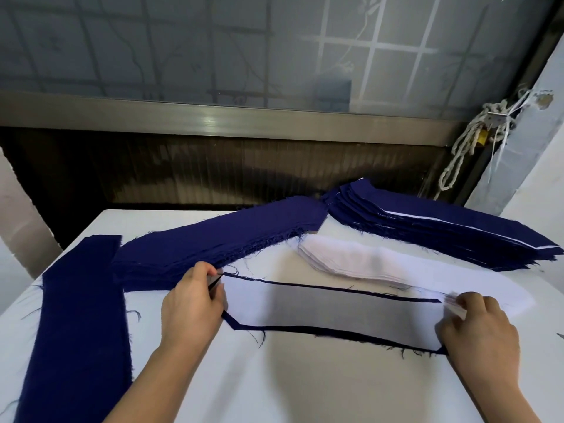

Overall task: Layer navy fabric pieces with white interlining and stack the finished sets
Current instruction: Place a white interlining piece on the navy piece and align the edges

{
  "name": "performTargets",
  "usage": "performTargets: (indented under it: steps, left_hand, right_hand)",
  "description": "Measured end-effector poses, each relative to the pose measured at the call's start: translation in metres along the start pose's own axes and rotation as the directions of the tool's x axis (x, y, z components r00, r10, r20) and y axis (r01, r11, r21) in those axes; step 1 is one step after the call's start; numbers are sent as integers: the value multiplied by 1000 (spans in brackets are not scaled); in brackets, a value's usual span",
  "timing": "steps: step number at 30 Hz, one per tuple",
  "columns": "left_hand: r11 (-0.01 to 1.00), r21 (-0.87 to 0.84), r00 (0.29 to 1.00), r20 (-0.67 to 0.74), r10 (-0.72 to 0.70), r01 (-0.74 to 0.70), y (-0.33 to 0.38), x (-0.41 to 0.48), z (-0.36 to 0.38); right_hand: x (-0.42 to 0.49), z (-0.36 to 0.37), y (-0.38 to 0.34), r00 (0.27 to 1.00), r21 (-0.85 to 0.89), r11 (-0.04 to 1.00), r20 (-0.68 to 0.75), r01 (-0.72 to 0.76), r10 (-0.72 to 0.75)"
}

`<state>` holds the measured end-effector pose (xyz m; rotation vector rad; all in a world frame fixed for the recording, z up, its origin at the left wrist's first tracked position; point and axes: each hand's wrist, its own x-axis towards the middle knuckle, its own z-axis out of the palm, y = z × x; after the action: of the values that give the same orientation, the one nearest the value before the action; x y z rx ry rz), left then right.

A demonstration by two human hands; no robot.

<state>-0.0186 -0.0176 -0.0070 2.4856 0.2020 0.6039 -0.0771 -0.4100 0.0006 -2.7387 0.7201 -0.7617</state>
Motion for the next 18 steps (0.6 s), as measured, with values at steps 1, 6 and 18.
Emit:
performTargets:
  steps: [1,6,18]
  left_hand:
    - [1000,5,1000,-4,7,-7,1,0,0]
    - [999,-14,999,-24,35,-35,3,-2,-2]
    - [986,127,991,103,91,-104,-2,0,4]
  right_hand:
    - [1,0,0,1000,-16,1000,-5,1,-1]
    - [0,-7,-4,994,79,992,-34,-98,101]
    - [4,6,-1,998,71,997,-64,-25,29]
